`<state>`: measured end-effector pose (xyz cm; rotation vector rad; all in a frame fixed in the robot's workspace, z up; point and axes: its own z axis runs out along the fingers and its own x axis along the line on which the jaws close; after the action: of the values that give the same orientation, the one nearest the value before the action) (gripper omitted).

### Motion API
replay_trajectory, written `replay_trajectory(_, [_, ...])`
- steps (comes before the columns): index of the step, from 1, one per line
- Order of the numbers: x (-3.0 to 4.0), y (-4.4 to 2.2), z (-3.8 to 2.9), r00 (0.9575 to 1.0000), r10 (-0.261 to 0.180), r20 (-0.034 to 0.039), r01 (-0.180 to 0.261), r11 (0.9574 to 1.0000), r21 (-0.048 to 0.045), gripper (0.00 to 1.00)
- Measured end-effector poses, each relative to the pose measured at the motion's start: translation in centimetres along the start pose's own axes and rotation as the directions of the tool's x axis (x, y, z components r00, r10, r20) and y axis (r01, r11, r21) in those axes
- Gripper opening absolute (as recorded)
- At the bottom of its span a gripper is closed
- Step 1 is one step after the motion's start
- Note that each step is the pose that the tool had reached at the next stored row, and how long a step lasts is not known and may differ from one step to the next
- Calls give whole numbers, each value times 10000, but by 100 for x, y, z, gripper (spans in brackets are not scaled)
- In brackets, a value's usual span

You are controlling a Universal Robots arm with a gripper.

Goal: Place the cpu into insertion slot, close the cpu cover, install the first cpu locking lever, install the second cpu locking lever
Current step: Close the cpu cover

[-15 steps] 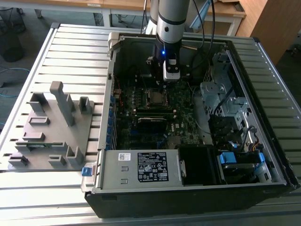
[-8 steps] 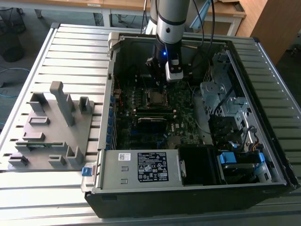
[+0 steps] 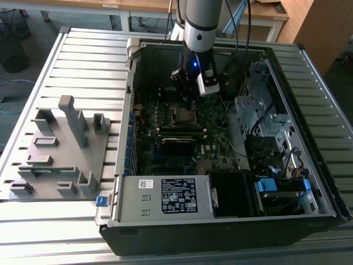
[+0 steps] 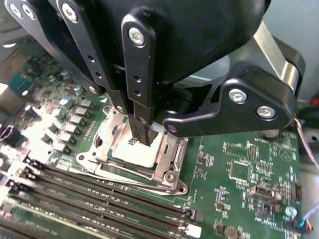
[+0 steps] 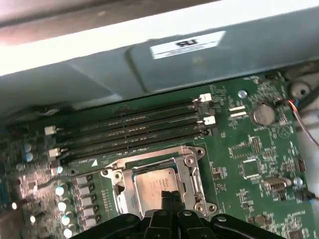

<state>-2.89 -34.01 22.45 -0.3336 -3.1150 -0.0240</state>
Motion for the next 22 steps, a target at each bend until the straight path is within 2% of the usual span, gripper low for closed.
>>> replay_trajectory(3, [0,0,11,9985,-551,-8,551,9985,5,10])
replay_trajectory(7, [0,-1,15,9932,-1164,-19,1164,9932,15,10])
replay_trajectory(22, [35,-8,26,9925,-1221,-19,1221,9925,15,10])
